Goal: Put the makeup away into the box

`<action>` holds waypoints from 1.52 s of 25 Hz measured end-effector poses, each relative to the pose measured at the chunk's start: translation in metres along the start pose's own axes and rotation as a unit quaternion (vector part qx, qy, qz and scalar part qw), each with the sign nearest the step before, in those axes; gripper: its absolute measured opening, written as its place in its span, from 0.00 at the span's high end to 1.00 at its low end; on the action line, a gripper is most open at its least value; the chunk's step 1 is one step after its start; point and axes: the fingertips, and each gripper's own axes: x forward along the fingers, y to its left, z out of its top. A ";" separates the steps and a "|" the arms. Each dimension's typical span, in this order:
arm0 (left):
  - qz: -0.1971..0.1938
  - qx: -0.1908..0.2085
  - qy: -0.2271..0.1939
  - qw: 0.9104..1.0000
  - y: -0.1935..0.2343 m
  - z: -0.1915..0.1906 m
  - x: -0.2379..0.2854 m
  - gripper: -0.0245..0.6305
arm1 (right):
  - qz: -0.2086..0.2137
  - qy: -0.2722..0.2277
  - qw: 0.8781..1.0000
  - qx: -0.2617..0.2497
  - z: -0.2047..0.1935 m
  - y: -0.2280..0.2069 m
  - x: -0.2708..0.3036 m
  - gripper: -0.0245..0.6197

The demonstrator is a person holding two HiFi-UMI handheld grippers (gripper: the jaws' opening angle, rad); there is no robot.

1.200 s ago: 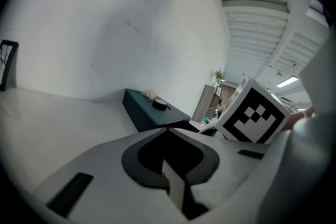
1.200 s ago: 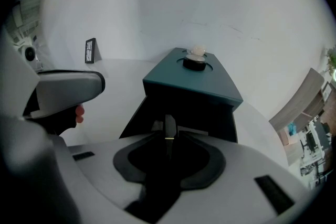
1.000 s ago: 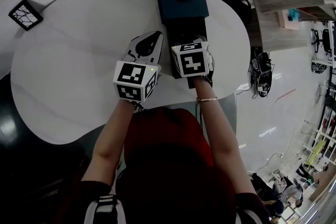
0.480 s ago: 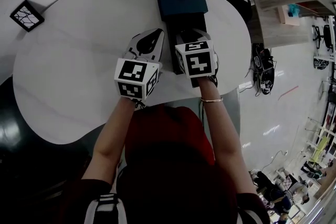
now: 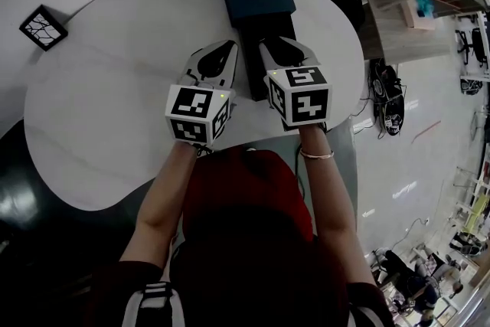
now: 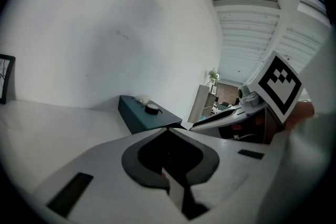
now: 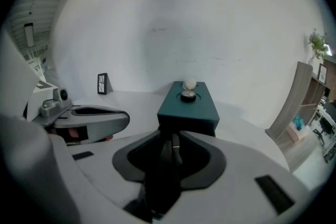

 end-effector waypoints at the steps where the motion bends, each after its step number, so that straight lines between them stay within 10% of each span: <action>1: 0.001 0.002 -0.001 1.000 -0.001 0.001 -0.001 0.93 | 0.005 -0.006 1.000 0.000 0.000 0.002 -0.004 0.78; 38: 0.051 0.044 -0.032 0.997 -0.071 0.007 -0.056 0.93 | 0.031 -0.162 0.986 0.026 -0.020 -0.004 -0.116 0.94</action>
